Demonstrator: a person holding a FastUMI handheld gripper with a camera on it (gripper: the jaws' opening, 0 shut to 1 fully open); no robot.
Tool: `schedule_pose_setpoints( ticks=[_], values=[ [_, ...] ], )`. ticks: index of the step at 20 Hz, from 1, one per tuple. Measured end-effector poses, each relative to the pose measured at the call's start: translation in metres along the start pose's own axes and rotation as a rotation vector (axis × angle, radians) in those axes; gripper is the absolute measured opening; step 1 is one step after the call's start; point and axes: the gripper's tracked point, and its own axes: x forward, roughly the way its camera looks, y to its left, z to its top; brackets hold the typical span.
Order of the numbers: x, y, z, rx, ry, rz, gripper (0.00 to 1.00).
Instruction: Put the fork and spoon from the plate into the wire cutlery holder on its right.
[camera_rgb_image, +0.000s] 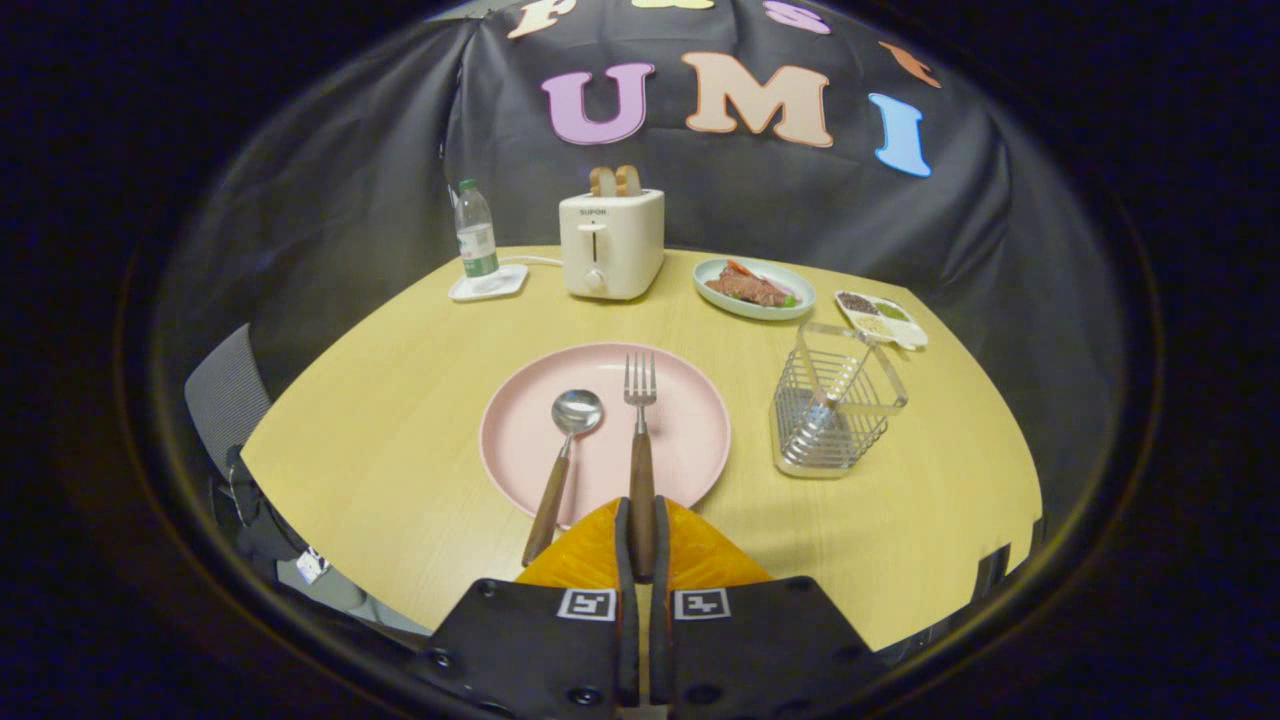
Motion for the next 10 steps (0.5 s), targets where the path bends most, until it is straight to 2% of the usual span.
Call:
schedule_pose_setpoints(
  ticks=[3,10],
  values=[
    [-0.017,-0.017,0.018,0.015,0.008,0.008,0.07],
    [-0.048,-0.082,0.059,0.039,0.026,-0.048,0.07]
  ],
)
